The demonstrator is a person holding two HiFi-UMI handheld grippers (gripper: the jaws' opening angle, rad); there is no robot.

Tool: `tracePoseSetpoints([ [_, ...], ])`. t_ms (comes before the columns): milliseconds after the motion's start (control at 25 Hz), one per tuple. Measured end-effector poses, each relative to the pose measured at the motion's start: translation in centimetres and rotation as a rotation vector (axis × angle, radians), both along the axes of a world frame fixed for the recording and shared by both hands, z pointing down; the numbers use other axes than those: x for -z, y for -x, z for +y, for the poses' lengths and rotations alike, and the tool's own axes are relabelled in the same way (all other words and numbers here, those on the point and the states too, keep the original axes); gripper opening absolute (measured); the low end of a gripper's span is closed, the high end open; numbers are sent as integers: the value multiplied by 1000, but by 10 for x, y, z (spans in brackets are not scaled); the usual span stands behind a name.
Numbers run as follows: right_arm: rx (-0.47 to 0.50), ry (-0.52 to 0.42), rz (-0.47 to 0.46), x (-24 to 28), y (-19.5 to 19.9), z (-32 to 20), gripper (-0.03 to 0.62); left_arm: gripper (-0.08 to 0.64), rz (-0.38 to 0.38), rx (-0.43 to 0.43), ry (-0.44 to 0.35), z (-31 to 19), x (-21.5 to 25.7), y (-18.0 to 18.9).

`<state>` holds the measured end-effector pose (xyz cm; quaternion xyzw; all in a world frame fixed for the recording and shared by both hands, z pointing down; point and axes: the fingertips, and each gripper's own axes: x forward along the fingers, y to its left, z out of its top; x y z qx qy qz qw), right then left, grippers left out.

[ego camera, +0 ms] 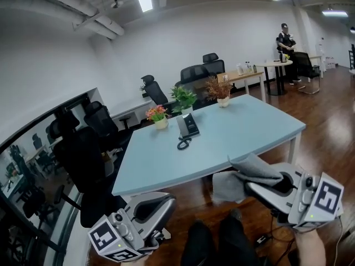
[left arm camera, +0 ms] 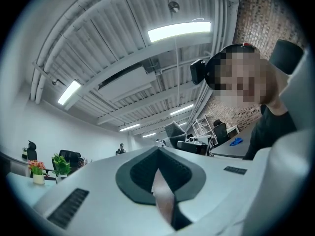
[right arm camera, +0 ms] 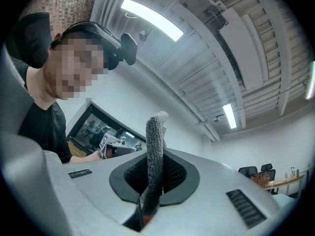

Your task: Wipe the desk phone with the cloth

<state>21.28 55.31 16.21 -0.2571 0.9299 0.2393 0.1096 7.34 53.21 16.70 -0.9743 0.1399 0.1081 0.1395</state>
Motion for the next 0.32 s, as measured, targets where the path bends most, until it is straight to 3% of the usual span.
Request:
tracePoseSetpoints([
  [320,-6,11,1,-8,26,54,-3,15,7,-7,-15,56,2,29],
])
